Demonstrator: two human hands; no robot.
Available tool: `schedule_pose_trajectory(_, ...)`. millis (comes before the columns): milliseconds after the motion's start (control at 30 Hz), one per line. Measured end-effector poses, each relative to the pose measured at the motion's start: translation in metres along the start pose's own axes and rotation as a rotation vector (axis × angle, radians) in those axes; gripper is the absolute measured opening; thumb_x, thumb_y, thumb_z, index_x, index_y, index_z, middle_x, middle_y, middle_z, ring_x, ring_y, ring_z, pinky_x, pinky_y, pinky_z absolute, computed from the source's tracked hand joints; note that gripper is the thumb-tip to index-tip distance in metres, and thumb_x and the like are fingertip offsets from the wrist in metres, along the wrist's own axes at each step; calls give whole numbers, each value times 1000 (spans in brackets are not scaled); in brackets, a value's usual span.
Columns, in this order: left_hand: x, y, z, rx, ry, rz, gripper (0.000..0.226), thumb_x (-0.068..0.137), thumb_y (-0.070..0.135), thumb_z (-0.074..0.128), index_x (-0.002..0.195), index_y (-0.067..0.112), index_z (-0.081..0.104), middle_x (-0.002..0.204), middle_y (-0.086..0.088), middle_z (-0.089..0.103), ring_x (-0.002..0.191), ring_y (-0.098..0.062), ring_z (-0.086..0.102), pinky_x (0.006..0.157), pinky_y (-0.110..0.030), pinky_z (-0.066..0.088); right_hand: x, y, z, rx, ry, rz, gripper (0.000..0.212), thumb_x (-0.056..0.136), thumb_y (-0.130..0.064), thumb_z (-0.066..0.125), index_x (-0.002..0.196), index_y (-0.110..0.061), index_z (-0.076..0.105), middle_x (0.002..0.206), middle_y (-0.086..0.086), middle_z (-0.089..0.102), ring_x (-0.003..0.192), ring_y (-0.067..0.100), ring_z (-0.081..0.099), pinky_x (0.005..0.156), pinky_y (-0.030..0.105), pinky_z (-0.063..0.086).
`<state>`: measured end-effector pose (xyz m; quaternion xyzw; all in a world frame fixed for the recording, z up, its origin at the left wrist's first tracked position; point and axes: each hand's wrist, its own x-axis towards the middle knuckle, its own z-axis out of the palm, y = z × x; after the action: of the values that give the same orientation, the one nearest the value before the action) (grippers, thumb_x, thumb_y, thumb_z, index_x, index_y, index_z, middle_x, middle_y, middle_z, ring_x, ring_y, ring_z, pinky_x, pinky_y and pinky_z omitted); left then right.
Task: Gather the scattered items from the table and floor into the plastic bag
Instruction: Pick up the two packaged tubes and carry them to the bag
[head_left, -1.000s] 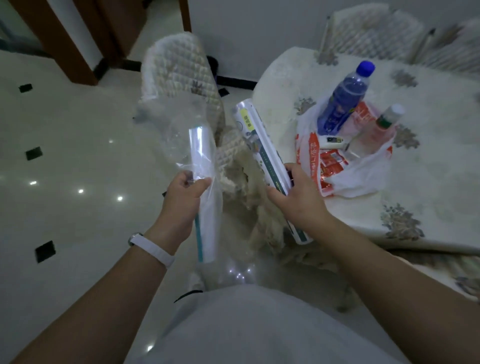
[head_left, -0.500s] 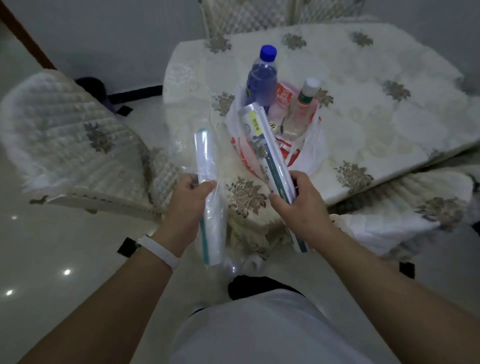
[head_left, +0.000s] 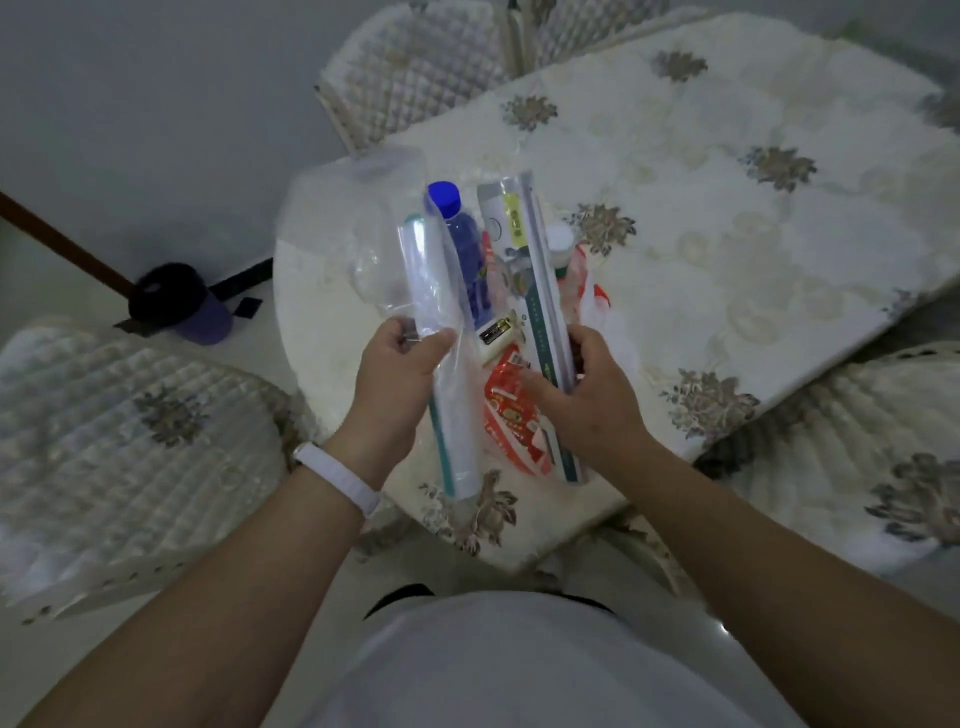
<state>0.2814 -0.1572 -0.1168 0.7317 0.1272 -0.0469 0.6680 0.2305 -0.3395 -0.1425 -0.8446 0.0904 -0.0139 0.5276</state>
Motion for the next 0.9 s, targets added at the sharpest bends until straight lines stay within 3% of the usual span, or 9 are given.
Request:
schedule_pose_trajectory(100, 23, 7, 28, 2, -38, 23, 8, 91, 12, 67, 96, 17, 63, 91, 0, 68, 84, -16, 66, 74, -29, 56, 5, 13, -17, -3, 44, 29, 42, 84, -42, 72, 114, -36, 42, 90, -18, 58, 77, -5, 61, 59, 13, 50)
schedule_pose_trajectory(300, 53, 7, 64, 8, -149, 93, 7, 91, 10, 68, 91, 14, 62, 78, 7, 66, 77, -11, 64, 79, -32, 56, 3, 30, -38, -7, 127, 122, 40, 85, -41, 71, 114, -35, 43, 95, -15, 58, 80, 4, 61, 69, 34, 57)
schedule_pose_trajectory(400, 65, 3, 73, -8, -202, 94, 16, 93, 8, 65, 107, 15, 62, 93, 1, 70, 91, -16, 67, 86, -32, 56, 2, 29, -40, -20, 160, 148, 41, 85, -42, 71, 115, -34, 44, 97, -11, 60, 80, 7, 62, 70, 39, 58)
schedule_pose_trajectory(500, 80, -8, 73, 115, -237, 96, 16, 94, 13, 63, 108, 20, 59, 98, -1, 69, 92, -18, 66, 88, -37, 55, 2, 23, -39, -10, 199, 179, 41, 85, -41, 71, 115, -37, 44, 98, -15, 60, 81, 4, 62, 72, 38, 58)
schedule_pose_trajectory(633, 99, -22, 62, 305, -261, 83, 16, 93, 21, 62, 107, 13, 59, 86, -3, 63, 77, -17, 60, 70, -28, 49, 9, 8, -26, 2, 218, 192, 42, 84, -44, 70, 117, -39, 45, 98, -19, 61, 83, -3, 61, 70, 31, 58)
schedule_pose_trajectory(700, 109, -32, 56, 415, -309, 39, 16, 93, 25, 61, 101, 12, 58, 87, -10, 62, 79, -23, 59, 69, -32, 50, 16, 0, -14, -6, 216, 191, 42, 84, -45, 71, 116, -40, 44, 98, -21, 61, 84, -6, 60, 68, 26, 55)
schedule_pose_trajectory(800, 117, -47, 48, 550, -379, 43, 11, 95, 27, 59, 89, 20, 54, 81, 0, 59, 77, -19, 58, 66, -31, 47, 32, -11, 8, -18, 212, 190, 45, 84, -45, 72, 117, -39, 43, 98, -18, 62, 80, 0, 62, 68, 29, 56)
schedule_pose_trajectory(900, 123, -58, 42, 643, -380, 67, 8, 96, 25, 58, 99, 19, 55, 82, 6, 57, 74, -13, 54, 70, -29, 40, 48, -16, 31, -68, 184, 194, 49, 84, -45, 71, 123, -33, 44, 102, -11, 62, 81, 7, 63, 70, 30, 56)
